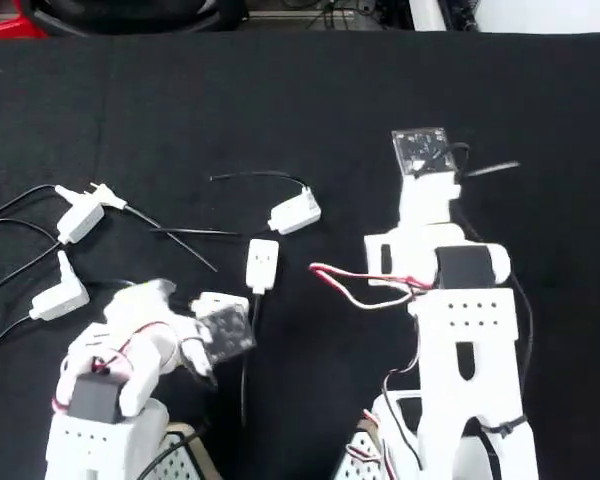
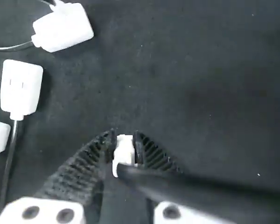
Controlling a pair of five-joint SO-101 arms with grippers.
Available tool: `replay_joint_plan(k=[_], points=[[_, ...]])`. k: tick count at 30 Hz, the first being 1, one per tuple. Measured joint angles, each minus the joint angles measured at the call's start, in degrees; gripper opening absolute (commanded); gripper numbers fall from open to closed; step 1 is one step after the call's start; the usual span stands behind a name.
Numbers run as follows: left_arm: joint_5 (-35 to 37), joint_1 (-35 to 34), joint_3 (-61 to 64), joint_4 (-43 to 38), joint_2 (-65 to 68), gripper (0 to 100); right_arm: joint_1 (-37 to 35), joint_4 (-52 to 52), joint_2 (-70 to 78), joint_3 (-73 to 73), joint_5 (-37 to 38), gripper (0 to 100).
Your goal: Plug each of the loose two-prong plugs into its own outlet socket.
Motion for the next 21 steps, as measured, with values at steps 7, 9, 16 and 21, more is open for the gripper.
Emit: replay_joint_plan(k=[7,9,16,21], points=[[-4.6,6.5,-1.8,-17.2,18.7,34,0.4,0.0,0.0,0.0,0.0,1.1],[-4.8,7.2,-3.1,-22.0,25.8,34,0.4,0.0,0.0,0.0,0.0,1.1],[-4.9,7.6,-14.6,-26.5,51.5,34,0.4,0.0,0.0,0.0,0.0,1.1],[-4.9,8.1,-18.5,-30.0,62.1,25,0.4,0.0,0.0,0.0,0.0,1.1]])
